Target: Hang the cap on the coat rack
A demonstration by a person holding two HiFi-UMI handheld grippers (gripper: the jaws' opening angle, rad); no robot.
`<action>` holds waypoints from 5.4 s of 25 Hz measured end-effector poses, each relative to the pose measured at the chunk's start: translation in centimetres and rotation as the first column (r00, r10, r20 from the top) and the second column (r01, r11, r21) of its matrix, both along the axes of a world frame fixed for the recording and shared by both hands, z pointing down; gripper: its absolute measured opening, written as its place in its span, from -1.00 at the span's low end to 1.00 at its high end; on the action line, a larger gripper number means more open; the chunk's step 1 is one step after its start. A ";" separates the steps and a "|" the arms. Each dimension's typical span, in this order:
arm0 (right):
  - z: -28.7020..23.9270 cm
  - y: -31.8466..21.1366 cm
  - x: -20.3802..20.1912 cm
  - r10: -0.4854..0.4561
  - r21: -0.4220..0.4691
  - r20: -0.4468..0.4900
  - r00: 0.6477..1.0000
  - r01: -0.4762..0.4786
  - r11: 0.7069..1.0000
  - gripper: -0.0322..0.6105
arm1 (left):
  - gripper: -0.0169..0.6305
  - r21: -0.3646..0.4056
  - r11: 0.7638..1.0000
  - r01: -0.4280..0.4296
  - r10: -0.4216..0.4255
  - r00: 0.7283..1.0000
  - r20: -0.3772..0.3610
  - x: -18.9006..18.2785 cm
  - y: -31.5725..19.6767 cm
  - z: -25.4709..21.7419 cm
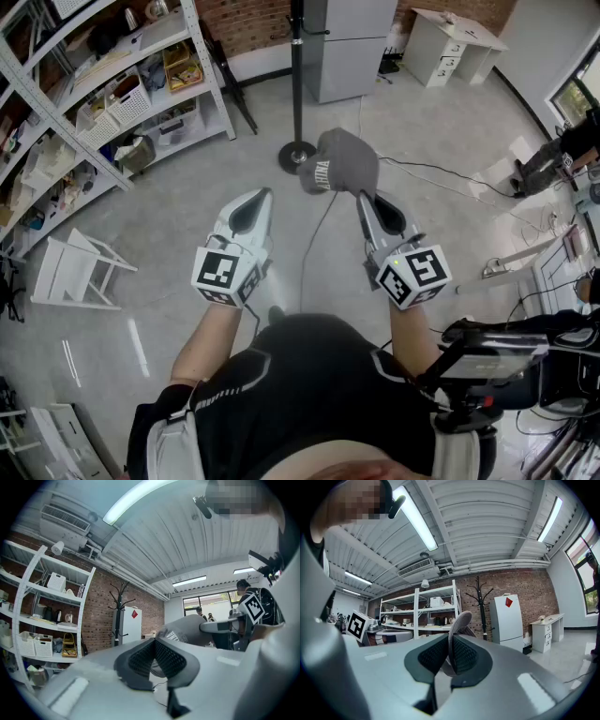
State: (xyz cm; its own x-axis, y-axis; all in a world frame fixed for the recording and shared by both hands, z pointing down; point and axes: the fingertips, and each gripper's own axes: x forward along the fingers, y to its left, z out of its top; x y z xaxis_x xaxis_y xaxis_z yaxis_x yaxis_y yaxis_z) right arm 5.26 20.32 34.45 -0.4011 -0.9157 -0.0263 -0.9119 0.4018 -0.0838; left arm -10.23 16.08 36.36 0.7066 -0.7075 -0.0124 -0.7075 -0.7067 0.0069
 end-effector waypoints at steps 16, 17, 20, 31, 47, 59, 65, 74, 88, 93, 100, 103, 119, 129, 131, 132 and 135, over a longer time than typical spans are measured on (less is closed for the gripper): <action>-0.3 -0.4 -0.3 0.003 0.017 0.008 1.000 -0.003 1.000 -0.82 | -0.94 -0.006 1.000 -0.014 0.014 1.000 0.006 0.0 -0.2 0.3; -0.2 -0.6 -0.5 0.006 0.016 0.000 1.000 -0.006 1.000 -0.82 | -0.94 -0.007 1.000 -0.017 0.017 1.000 0.006 0.0 -0.3 0.3; -0.2 -1.0 -1.0 0.013 0.013 0.013 1.000 -0.013 1.000 -0.82 | -0.94 -0.008 1.000 -0.021 0.021 1.000 0.009 -0.5 -0.7 0.4; 0.1 -2.4 -4.2 0.042 -0.002 0.009 0.999 -0.042 0.999 -0.82 | -0.94 -0.004 0.999 -0.040 0.040 0.999 0.004 -3.6 -2.6 0.8; 0.0 -4.9 -9.1 0.093 0.009 0.001 0.996 -0.093 0.996 -0.82 | -0.94 -0.012 0.995 -0.098 0.098 0.995 -0.006 -7.8 -5.9 1.9; 0.1 -10.8 -5.5 0.057 0.025 0.047 0.997 -0.058 0.998 -0.82 | -0.94 -0.007 0.998 -0.059 0.059 0.997 0.040 -5.0 -10.5 1.8; -1.7 -15.0 -3.2 0.020 0.066 0.054 0.998 -0.024 0.998 -0.82 | -0.94 0.006 1.000 -0.024 0.023 0.998 0.052 -3.0 -14.2 0.9; -1.6 -20.3 1.8 0.007 0.052 0.066 0.998 -0.011 0.999 -0.82 | -0.94 0.002 1.000 -0.003 0.003 0.998 0.066 1.8 -19.1 0.3; -1.3 -25.7 8.4 -0.073 0.065 0.090 0.993 0.068 0.996 -0.82 | -0.94 0.011 0.999 0.044 -0.045 0.994 0.097 9.1 -25.2 -0.3; -0.8 -27.0 10.4 -0.100 0.062 0.089 0.991 0.095 0.994 -0.82 | -0.94 0.011 0.997 0.080 -0.081 0.991 0.109 10.2 -26.3 0.1; -1.0 -30.1 9.0 -0.115 0.057 0.085 0.990 0.111 0.992 -0.82 | -0.94 -0.002 0.997 0.072 -0.071 0.990 0.123 9.1 -29.3 0.4; -1.1 -31.6 8.4 -0.094 0.058 0.077 0.993 0.090 0.994 -0.82 | -0.94 -0.015 0.998 0.053 -0.051 0.993 0.109 8.6 -31.0 0.9; -4.8 -38.8 3.1 -0.123 0.115 0.064 0.990 0.115 0.987 -0.82 | -0.94 -0.009 1.000 -0.003 0.003 0.997 0.071 4.6 -39.8 0.2; -9.0 -44.0 0.6 -0.162 0.198 0.084 0.983 0.143 0.970 -0.82 | -0.94 0.003 0.998 -0.062 0.061 0.996 0.059 2.2 -44.5 -0.3; -9.8 -44.8 0.4 -0.174 0.216 0.106 0.979 0.148 0.965 -0.82 | -0.94 0.007 0.997 -0.071 0.070 0.996 0.056 1.5 -45.4 -0.4; -10.1 -45.3 0.2 -0.176 0.225 0.110 0.978 0.148 0.963 -0.82 | -0.94 0.007 0.997 -0.077 0.077 0.996 0.056 1.2 -45.8 -0.4; -11.0 -46.6 -0.2 -0.171 0.251 0.094 0.981 0.142 0.957 -0.82 | -0.94 0.005 0.996 -0.091 0.091 0.995 0.050 0.3 -46.9 0.1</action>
